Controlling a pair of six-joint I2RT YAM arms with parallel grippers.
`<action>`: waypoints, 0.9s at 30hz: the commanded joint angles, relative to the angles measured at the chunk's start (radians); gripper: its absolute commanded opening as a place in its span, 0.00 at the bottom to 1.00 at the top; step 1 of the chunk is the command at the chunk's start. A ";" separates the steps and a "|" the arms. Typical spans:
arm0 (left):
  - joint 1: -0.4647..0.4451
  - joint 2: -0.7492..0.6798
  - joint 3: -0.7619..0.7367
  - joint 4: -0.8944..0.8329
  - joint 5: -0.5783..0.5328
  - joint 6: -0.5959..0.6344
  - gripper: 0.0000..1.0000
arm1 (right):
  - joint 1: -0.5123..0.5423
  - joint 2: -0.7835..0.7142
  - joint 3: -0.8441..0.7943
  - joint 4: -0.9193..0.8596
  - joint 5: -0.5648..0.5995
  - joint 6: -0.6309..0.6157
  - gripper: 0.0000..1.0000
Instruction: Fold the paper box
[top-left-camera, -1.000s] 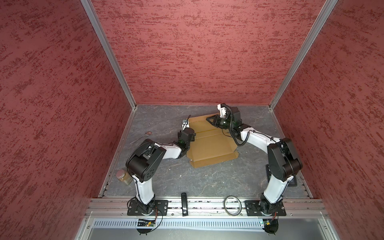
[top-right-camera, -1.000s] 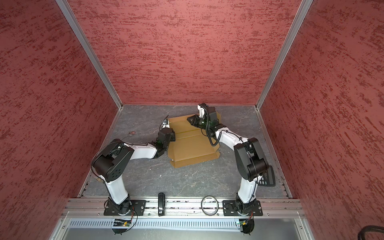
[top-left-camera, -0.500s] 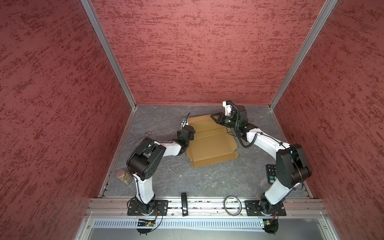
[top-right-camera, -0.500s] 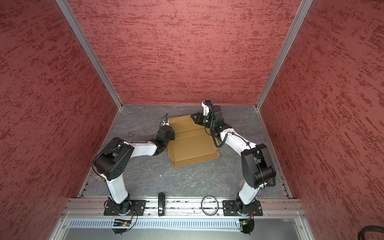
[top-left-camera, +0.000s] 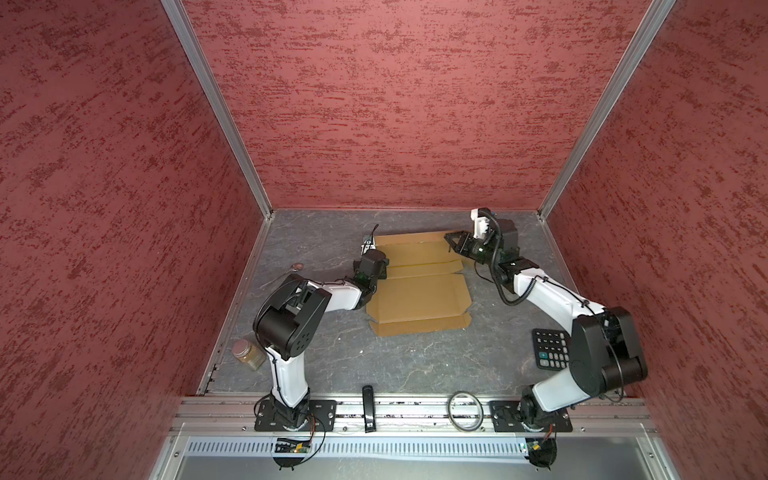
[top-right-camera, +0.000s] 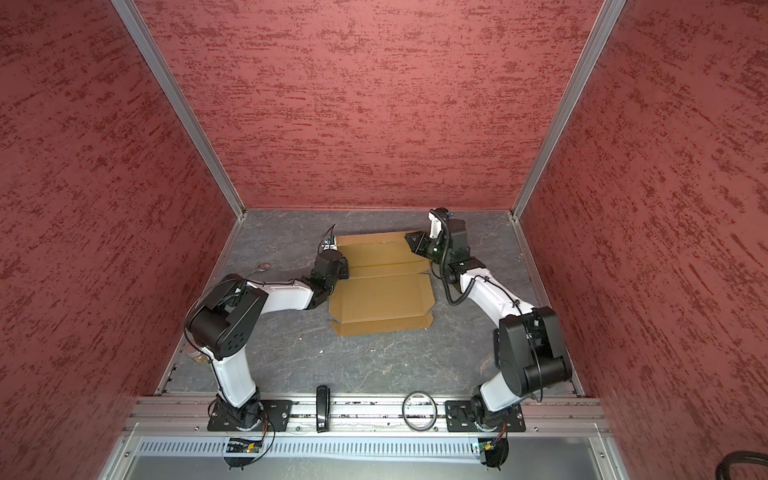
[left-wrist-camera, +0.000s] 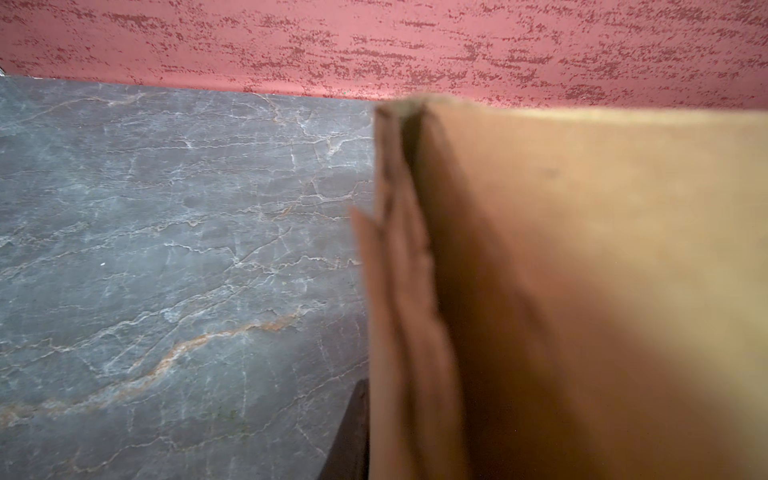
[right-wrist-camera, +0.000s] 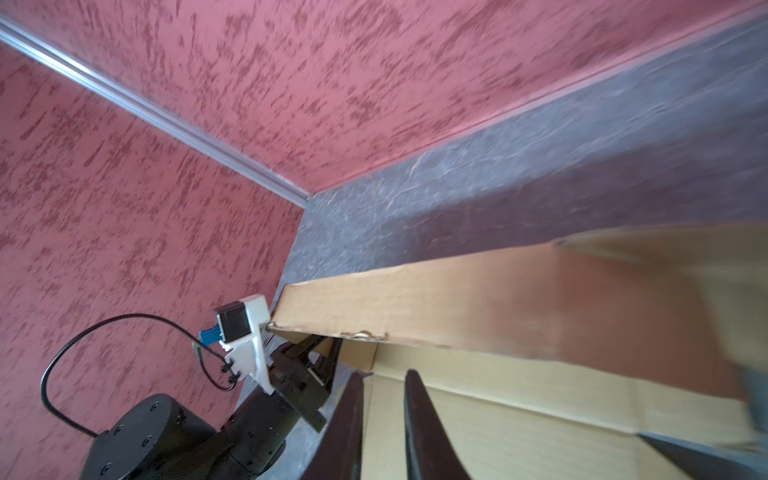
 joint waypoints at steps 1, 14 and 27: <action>0.009 0.025 0.008 -0.018 0.029 0.022 0.12 | -0.032 -0.054 -0.021 -0.036 0.077 -0.040 0.23; 0.017 0.003 -0.015 0.002 0.047 0.047 0.12 | -0.069 -0.034 -0.010 -0.070 0.048 -0.040 0.45; 0.011 0.012 -0.008 0.005 0.060 0.052 0.11 | -0.068 0.100 0.064 -0.089 0.040 -0.111 0.59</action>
